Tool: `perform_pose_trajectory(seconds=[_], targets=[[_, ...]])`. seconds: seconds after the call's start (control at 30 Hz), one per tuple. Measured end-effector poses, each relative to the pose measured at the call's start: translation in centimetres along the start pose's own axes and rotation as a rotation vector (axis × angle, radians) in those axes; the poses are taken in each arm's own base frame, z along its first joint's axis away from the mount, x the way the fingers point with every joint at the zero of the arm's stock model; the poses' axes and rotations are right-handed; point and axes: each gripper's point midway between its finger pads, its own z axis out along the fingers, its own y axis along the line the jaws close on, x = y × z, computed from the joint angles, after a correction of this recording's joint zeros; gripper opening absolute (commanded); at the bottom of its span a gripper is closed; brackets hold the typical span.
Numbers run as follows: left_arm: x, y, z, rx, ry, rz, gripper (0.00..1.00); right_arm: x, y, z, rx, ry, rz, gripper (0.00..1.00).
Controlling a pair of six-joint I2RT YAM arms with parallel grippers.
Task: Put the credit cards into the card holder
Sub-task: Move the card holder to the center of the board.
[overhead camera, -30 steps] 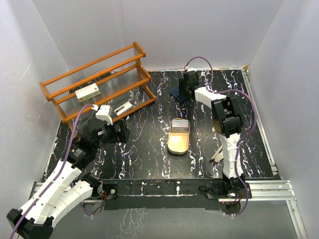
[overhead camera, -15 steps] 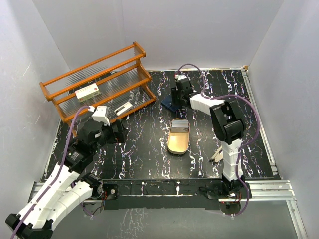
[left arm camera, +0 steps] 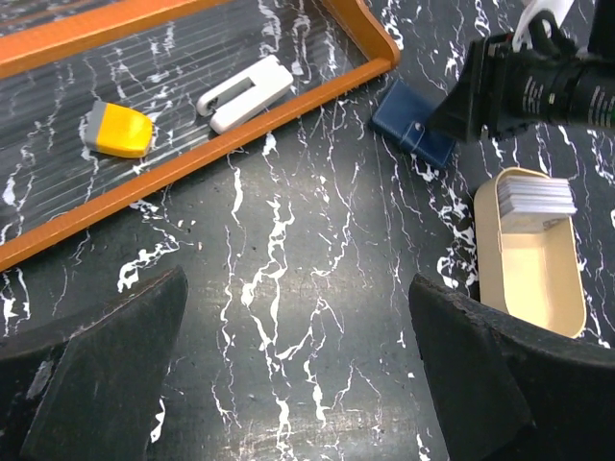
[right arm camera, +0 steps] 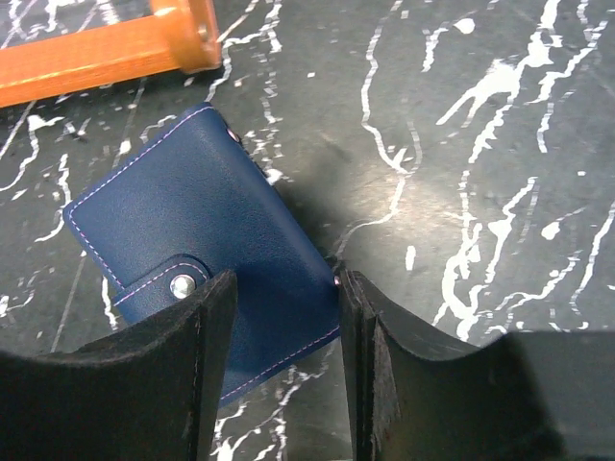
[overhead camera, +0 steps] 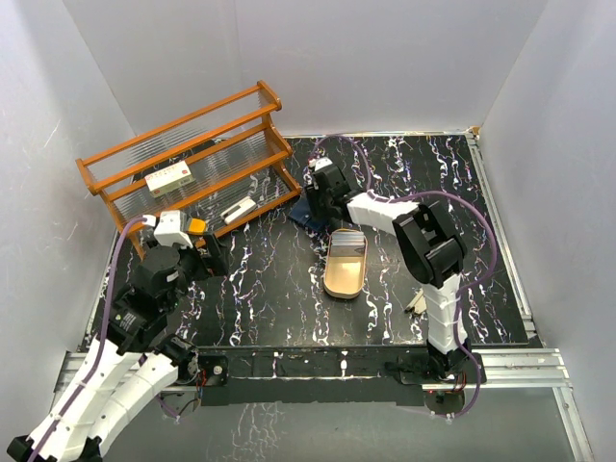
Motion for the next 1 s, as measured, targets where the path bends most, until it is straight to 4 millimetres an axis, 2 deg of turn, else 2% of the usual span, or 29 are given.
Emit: perform_pose_trajectory(seconds=[0.33,0.5,0.67,0.8,1.0], targets=[[-1.2,1.9,-1.6,-0.077,-0.086,-0.055,0.98,1.4,5.8,-1.2,-0.079,0.020,-0.078,0.41],[-0.4,2.5,-1.9,-0.127,-0.039,-0.124,0.94,3.3,8.5,-2.8,-0.123,0.054,-0.082,0.39],[-0.1,1.9,-2.2,-0.144,0.024,-0.233,0.88,5.7,10.6,-4.8,-0.181,0.102,-0.049,0.38],[1.2,0.7,-1.4,-0.128,0.111,-0.282,0.85,7.7,12.8,-6.5,-0.233,0.130,-0.024,0.38],[3.9,-0.1,-0.3,-0.158,0.252,-0.324,0.77,10.9,16.3,-9.4,-0.327,0.195,0.000,0.36]])
